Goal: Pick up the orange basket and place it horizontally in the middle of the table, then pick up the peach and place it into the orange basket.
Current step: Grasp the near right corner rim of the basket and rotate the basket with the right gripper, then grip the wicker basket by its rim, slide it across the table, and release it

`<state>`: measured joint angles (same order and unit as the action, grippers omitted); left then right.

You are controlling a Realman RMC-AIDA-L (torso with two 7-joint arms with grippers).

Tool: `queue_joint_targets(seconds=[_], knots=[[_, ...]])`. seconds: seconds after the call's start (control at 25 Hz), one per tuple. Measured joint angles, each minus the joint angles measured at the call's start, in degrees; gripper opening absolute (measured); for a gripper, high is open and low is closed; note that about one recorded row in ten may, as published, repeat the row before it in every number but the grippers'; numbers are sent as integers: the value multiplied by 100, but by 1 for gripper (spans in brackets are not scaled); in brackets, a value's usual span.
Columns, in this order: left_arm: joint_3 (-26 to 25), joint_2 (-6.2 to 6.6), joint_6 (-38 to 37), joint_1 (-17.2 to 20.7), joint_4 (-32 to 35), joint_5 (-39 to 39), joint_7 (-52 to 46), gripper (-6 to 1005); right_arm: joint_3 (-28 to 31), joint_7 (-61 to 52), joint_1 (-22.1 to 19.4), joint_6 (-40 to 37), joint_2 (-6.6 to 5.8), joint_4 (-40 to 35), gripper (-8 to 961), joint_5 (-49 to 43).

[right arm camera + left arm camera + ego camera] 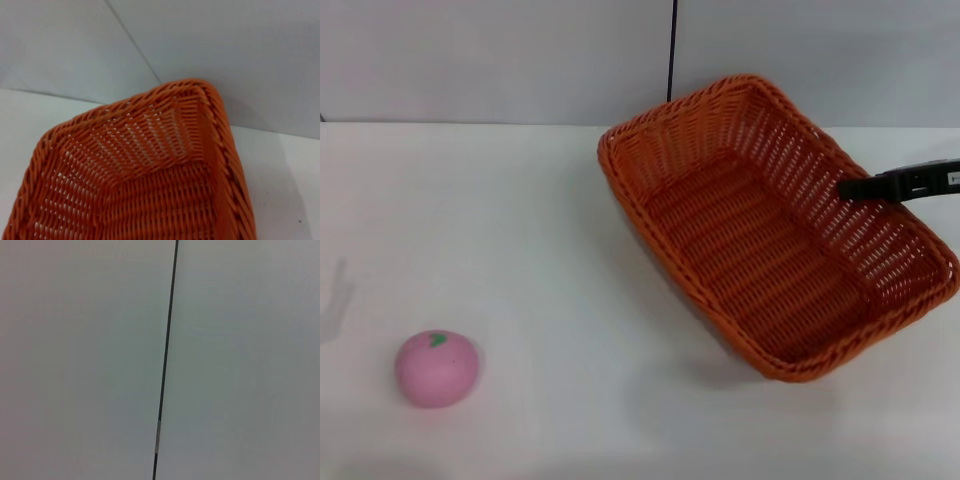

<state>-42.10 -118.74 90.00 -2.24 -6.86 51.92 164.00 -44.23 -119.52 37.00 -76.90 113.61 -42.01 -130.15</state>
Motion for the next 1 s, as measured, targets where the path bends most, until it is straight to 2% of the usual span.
queue_joint_targets(seconds=[0.12,0.24,0.36,0.48,0.56,0.68,0.76,1.0], knots=[[0,0,23,18,0,-5,0,810,-172,324,-12,-46,31,-119,225,7],[0,1,38,44,0,-7,0,810,-281,825,-62,-142,117,-341,158,7],[0,5,46,95,0,-7,0,811,-266,1629,-133,-373,200,-649,158,17],[0,7,56,130,1,-7,0,806,-231,2033,-171,-469,234,-787,158,62],[0,9,80,172,17,-6,0,803,-209,2764,-240,-593,255,-900,158,288],[0,10,117,193,36,-6,0,799,-209,3338,-295,-676,255,-913,158,554],[5,10,207,240,47,-9,3,795,-209,4408,-384,-866,246,-901,158,1071],[171,13,407,315,64,-19,42,786,-251,5505,-411,-1161,249,-858,159,1496]])
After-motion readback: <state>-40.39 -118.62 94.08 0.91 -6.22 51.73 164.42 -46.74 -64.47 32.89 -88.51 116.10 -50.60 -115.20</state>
